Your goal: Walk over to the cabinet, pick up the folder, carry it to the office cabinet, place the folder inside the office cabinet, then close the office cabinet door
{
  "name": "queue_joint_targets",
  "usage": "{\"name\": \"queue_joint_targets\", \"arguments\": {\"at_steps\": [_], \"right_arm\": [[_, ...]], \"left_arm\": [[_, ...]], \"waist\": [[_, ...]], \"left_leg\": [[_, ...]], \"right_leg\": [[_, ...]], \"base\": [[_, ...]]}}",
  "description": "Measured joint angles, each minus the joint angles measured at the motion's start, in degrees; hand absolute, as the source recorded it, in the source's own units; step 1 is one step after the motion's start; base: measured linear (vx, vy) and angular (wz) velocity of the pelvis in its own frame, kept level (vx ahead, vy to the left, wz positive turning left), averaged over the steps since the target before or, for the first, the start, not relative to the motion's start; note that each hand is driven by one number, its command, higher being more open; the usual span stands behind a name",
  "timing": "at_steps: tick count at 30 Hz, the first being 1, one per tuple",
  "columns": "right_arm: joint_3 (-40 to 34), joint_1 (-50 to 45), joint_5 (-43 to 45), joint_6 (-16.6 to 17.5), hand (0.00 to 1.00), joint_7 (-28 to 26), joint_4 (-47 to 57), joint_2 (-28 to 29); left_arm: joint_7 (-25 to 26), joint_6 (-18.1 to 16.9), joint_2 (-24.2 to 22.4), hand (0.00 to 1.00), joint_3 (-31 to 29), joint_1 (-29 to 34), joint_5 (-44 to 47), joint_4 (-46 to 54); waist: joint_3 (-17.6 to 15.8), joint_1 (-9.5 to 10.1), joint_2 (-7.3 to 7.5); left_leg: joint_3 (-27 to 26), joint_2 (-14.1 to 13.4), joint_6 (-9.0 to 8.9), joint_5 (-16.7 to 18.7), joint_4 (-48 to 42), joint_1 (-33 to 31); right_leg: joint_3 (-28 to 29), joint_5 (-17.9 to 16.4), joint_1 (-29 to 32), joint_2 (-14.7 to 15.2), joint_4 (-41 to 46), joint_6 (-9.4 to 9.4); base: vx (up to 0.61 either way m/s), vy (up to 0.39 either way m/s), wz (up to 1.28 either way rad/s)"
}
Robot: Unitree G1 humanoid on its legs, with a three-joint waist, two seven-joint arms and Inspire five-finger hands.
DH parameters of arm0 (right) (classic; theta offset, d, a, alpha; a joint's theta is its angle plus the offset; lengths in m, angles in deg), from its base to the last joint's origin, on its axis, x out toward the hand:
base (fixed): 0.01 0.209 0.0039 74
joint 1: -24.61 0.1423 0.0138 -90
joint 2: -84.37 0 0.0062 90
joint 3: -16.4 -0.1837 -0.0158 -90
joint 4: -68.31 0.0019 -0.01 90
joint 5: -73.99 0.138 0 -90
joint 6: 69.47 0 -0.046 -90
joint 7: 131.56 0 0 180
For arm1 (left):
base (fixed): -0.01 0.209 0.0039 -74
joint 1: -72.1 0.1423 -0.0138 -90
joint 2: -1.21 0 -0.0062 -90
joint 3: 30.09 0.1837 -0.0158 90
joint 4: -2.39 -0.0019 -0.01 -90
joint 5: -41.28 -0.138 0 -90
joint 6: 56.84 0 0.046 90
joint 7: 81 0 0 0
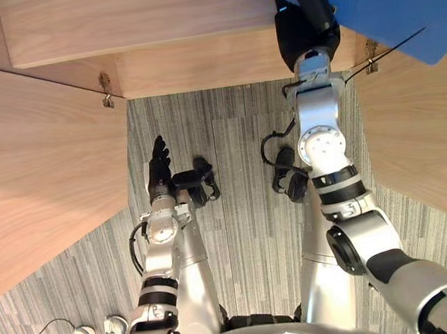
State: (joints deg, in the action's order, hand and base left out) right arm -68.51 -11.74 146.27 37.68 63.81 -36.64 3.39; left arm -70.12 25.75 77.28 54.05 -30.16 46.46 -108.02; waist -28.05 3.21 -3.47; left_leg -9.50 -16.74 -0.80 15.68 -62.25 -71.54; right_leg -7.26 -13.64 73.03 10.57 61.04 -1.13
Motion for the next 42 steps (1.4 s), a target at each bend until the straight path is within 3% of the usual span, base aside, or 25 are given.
{"name": "queue_joint_targets", "arguments": {"at_steps": [8,12,15,18,29,42], "right_arm": [[-1.53,-0.61,-0.47,-0.12,0.0,0.47,3.52,-1.76],[-1.66,-2.83,-5.1,1.79,0.0,0.0,10.54,-2.1],[-1.5,-5.85,-5.73,1.9,0.0,-1.53,14.68,-1.06],[-1.1,-9.06,-8.74,1.8,0.0,-1.65,16.04,0.43],[0.71,-12.12,-9.29,1.34,0.0,-2.92,16.26,0.85],[-1.75,-0.05,-4.77,-0.56,0.0,-3.5,3.76,-3.65]], "left_arm": [[0.4,0.03,0.02,1.0,0.02,0.13,0.53,-0.06],[0.5,0.43,-0.02,1.0,0.03,0.08,0.51,-0.06],[0.63,0.68,-0.48,1.0,0.05,0.09,0.47,-0.12],[0.88,0.86,-0.52,1.0,0.02,0.02,0.44,-0.01],[1.21,1.45,-0.68,1.0,-0.06,0.25,-0.24,0.03],[1.08,1.19,-0.47,1.0,-0.14,0.19,1.39,0.1]], "waist": [[-0.01,0.49,-0.02],[-0.02,0.55,-0.04],[-0.02,0.73,-0.04],[-0.02,0.86,-0.04],[-0.02,0.94,-0.04],[-0.03,0.99,-0.02]], "left_leg": [[-0.39,-0.89,-0.65,-1.97,2.44,0.42],[0.34,-0.89,-0.41,-2.44,2.24,0.73],[0.9,-0.93,0.06,-2.28,2.22,1.68],[0.94,-1.14,-0.1,-1.67,2.21,2.14],[0.93,-1.09,-0.96,-0.54,2.44,3.71],[1.87,0.1,-0.86,-2.1,4.59,2.76]], "right_leg": [[-1.19,0.31,-0.29,-0.23,-1.85,0.01],[-1.84,2.34,-1.15,-0.26,-1.83,1.38],[-2.29,1.65,-2.3,-0.39,-1.67,2.64],[-2.31,1.1,-2.73,-0.64,-1.63,2.69],[-2.26,0.23,-4.23,-0.71,-1.78,2.13],[-3.53,-0.03,-3.85,0.13,-2.45,2.45]], "base": [[-0.01,0.005,-0.01],[0.04,0.02,0.04],[0.07,0.031,0.04],[0.09,0.073,-0.04],[0.0,0.071,0.0],[0.01,0.065,0.07]]}}
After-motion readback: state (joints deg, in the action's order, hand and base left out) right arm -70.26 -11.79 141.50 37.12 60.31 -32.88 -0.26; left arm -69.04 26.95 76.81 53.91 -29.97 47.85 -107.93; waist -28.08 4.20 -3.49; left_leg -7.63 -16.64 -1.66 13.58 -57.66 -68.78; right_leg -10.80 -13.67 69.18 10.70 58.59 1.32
